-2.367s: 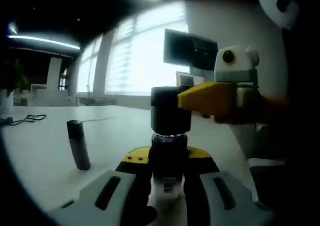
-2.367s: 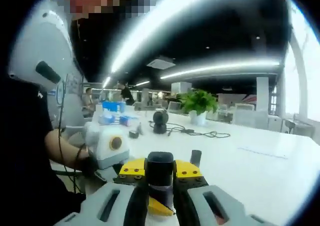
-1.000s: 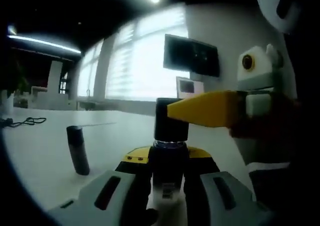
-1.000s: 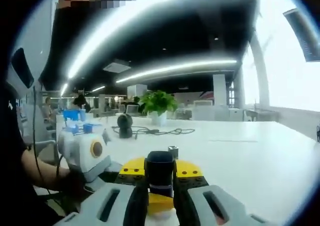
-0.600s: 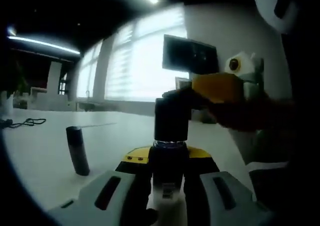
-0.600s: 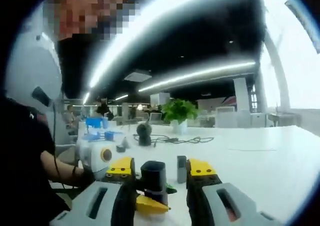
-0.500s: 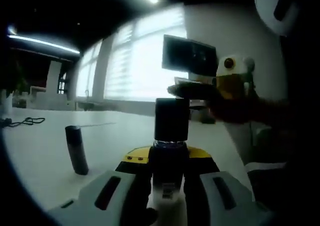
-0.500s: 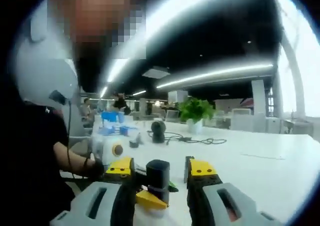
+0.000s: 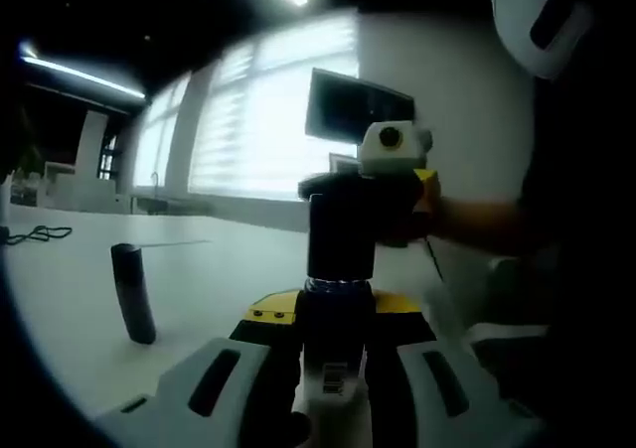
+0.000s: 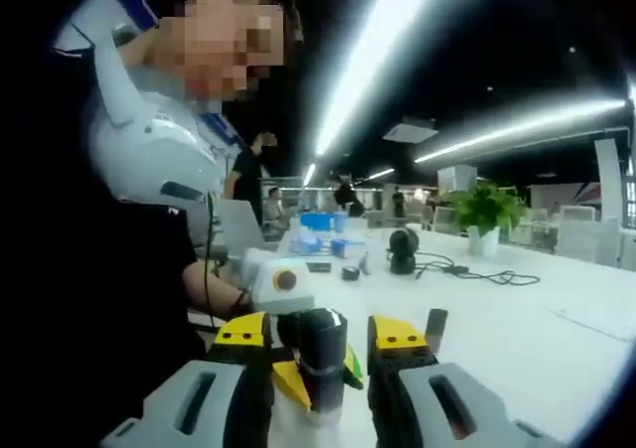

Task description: Pick up cosmetic bottle twist off cap place on table pick up cap screw tight cap place on table

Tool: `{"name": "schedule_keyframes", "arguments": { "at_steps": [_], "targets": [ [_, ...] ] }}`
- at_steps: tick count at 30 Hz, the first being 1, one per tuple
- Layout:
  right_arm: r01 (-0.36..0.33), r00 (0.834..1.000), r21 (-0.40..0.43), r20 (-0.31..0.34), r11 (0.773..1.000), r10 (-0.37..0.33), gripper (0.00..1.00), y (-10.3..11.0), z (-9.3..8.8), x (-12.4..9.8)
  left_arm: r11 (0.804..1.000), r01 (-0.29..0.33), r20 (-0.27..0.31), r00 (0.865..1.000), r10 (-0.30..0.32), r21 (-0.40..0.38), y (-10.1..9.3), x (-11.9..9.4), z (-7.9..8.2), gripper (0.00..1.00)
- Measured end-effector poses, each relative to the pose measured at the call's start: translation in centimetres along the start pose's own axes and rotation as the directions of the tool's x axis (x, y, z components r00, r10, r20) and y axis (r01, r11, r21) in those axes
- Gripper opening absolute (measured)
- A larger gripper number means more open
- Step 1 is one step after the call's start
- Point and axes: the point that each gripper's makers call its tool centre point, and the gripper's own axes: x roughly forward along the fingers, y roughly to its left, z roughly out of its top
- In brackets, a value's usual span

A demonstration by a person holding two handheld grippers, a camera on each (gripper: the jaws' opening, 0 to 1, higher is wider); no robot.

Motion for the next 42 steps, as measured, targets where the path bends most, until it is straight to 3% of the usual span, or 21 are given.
{"name": "schedule_keyframes", "arguments": {
  "at_steps": [2,8,15,20,23,26,30,35,42],
  "targets": [
    [-0.044,0.998,-0.005,-0.037,0.999,0.044,0.30,0.2,-0.6,0.8,1.000,0.007,0.000,1.000,-0.007,0.006,-0.1,0.0,0.0,0.14],
    [-0.156,0.986,-0.008,-0.056,0.988,0.155,0.25,0.3,-1.3,1.7,1.000,0.027,-0.003,1.000,-0.027,0.008,-0.6,0.0,0.0,0.14],
    [-0.274,0.958,0.039,-0.078,0.961,0.276,0.24,1.0,-2.3,2.5,0.999,0.029,-0.003,1.000,-0.029,-0.012,-0.6,0.0,0.1,0.14],
    [-0.282,0.957,0.038,-0.062,0.959,0.284,0.24,0.8,-2.2,2.8,0.999,0.029,-0.002,1.000,-0.029,-0.017,-0.5,0.1,0.1,0.14],
    [-0.279,0.960,0.050,-0.021,0.959,0.280,0.22,1.0,-1.5,2.8,0.999,0.028,-0.002,1.000,-0.028,-0.016,-0.5,0.1,0.1,0.14],
    [-0.278,0.958,0.021,-0.066,0.960,0.278,0.22,1.2,-2.4,2.9,1.000,0.029,-0.002,1.000,-0.029,-0.013,-0.6,0.1,0.1,0.14],
    [-0.283,0.958,0.032,-0.039,0.958,0.284,0.21,1.3,-1.6,3.0,0.999,0.033,-0.003,0.999,-0.033,-0.012,-0.7,0.1,0.1,0.14],
    [-0.295,0.951,0.003,-0.092,0.955,0.294,0.18,1.5,-2.2,3.5,0.999,0.033,-0.002,0.999,-0.033,-0.010,-0.7,0.1,0.1,0.14],
    [-0.248,0.966,0.000,-0.076,0.969,0.247,0.15,1.3,-2.3,3.4,1.000,0.029,-0.003,1.000,-0.029,0.003,-0.6,0.1,0.0,0.14]
  ]
}}
